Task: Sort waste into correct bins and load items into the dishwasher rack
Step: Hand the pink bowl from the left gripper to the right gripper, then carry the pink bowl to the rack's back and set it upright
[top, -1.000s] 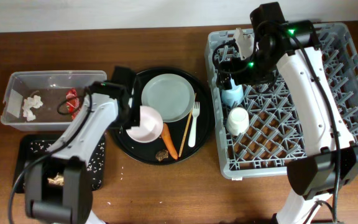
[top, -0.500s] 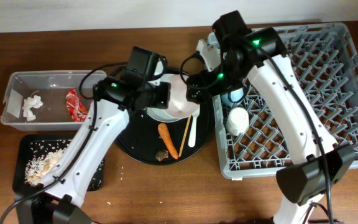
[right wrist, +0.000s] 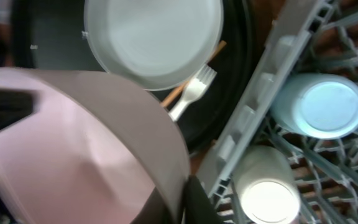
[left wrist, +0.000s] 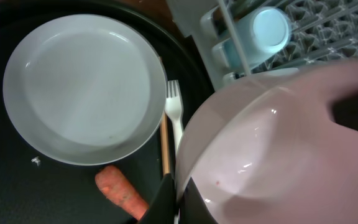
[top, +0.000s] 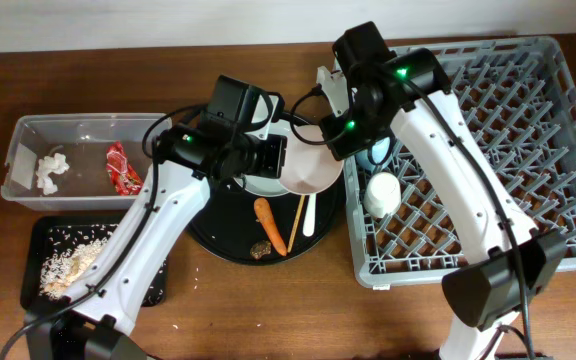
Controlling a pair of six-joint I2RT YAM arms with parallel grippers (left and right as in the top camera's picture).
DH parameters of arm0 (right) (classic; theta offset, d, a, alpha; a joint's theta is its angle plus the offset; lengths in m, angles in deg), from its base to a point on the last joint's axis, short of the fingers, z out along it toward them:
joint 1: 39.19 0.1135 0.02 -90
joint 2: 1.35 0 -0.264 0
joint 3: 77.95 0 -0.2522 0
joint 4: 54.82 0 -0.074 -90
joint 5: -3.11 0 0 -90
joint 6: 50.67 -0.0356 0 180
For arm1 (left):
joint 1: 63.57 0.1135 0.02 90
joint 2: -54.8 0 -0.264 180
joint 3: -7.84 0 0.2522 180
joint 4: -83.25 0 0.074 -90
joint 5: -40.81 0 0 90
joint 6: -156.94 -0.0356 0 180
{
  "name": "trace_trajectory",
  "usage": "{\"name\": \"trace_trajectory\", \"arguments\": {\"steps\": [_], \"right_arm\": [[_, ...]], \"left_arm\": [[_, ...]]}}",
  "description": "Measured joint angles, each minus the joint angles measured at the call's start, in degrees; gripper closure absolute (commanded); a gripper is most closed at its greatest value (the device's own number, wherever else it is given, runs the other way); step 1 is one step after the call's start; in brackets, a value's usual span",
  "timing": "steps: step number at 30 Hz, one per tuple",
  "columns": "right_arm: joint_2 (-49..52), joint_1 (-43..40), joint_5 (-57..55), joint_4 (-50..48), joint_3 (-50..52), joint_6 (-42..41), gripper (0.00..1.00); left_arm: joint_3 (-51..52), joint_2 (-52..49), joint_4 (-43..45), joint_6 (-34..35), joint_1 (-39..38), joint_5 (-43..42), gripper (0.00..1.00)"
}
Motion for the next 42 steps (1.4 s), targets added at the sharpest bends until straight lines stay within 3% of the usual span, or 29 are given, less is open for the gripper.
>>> {"name": "trace_trajectory", "arguments": {"steps": [2, 5, 13, 22, 28, 33, 39, 42], "right_arm": [[0.20, 0.00, -0.52, -0.39, 0.44, 0.00, 0.96], [0.20, 0.07, 0.11, -1.77, 0.55, -0.13, 0.96], [0.20, -0.11, -3.63, -6.25, 0.55, -0.50, 0.96], [0.20, -13.14, -21.97, -17.38, 0.59, -2.97, 0.96], [0.37, -20.50, -44.65, -28.87, 0.61, -1.84, 0.96], [7.74, -20.55, -59.93, -37.00, 0.59, 1.92, 0.96], [18.67, -16.87, -68.06, -38.84, 0.59, 8.61, 0.96], [19.19, -15.63, -70.93, -38.53, 0.52, 10.67, 0.96]], "left_arm": [[-0.15, 0.09, 0.28, 0.22, 0.00, -0.15, 0.85], [-0.24, 0.20, 1.42, 0.79, 0.00, -1.31, 0.55], [-3.04, 0.92, 1.73, 0.76, 0.42, -1.16, 0.27], [-3.48, 6.38, -3.69, 0.70, 7.78, 1.22, 0.16], [-3.50, 6.38, -9.25, 0.63, 7.78, 5.62, 0.16], [-3.45, 6.38, -9.35, 0.63, 7.78, 6.08, 0.16], [-3.45, 6.38, -9.35, 0.63, 7.78, 6.12, 0.16], [-3.45, 6.38, -9.35, 0.63, 7.78, 6.12, 0.16]]}}
